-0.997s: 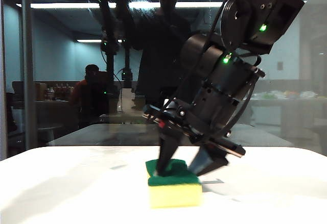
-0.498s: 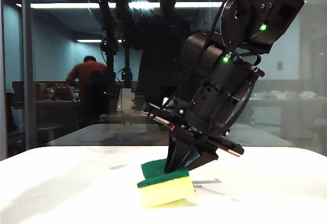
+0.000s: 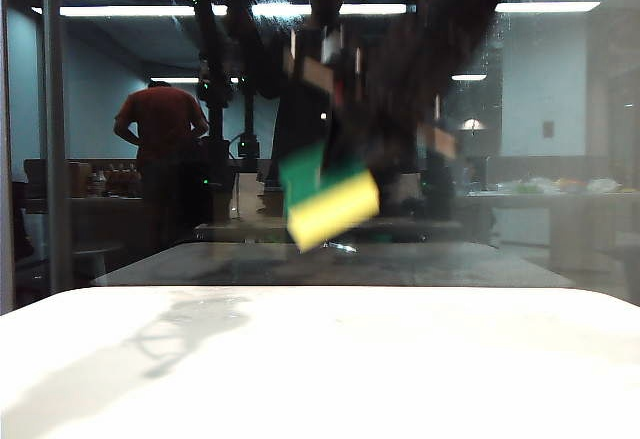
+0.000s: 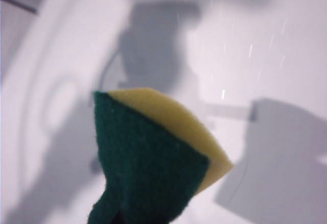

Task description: Reach upward to find where there is water on the glass, pick up the sponge from the table, dry the water, and finally place the sponge back on the table.

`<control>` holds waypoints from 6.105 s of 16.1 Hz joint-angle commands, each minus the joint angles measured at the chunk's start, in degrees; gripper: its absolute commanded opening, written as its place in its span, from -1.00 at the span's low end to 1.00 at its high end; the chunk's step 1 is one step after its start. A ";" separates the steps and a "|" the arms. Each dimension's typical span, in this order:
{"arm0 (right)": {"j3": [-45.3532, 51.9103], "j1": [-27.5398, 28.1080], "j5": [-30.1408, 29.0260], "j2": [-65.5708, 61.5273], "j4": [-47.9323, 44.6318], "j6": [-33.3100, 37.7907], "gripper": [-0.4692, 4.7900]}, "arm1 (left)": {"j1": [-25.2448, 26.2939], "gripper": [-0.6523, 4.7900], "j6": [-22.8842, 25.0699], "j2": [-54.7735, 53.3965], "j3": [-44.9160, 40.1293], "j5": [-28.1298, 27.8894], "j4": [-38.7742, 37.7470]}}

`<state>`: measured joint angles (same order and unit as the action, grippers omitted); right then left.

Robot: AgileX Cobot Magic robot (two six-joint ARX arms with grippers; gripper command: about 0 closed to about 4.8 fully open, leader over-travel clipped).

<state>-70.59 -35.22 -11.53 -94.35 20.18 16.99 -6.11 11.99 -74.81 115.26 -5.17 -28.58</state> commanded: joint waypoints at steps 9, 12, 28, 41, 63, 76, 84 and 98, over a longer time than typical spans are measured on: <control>-31.80 1.14 9.42 10.27 5.29 -15.89 -0.84 | 0.09 -0.78 0.04 0.20 0.33 -0.02 -0.09; -40.24 4.61 10.54 10.16 5.09 -19.34 -0.84 | 0.07 -0.78 0.04 0.20 0.33 -0.02 -0.09; -73.07 22.01 0.52 -8.26 -7.61 -19.43 -0.84 | 0.07 -0.78 -4.09 0.24 0.33 16.83 -1.64; -79.91 24.33 -0.90 -24.13 -17.31 -12.48 -0.84 | 0.07 -0.78 -4.09 0.92 0.33 19.58 -6.60; -81.83 43.58 -6.03 -23.12 -7.56 -6.19 -0.84 | 0.02 -0.78 -4.07 1.01 0.33 19.56 -6.91; -81.37 22.62 -4.85 -27.71 -6.91 -10.03 -0.84 | 0.02 -0.78 -4.07 1.01 0.35 19.56 -6.88; -83.69 21.68 -1.20 -29.53 -5.09 -11.69 -0.84 | 0.02 -0.78 -4.09 1.20 0.35 19.58 -5.66; -91.47 42.05 0.04 -26.82 14.88 -15.82 -0.84 | 0.07 -0.78 -4.04 1.16 0.35 19.54 -4.70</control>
<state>-162.12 5.89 -13.78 -121.71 35.44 1.54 -6.11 8.05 -73.93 115.28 14.33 -34.09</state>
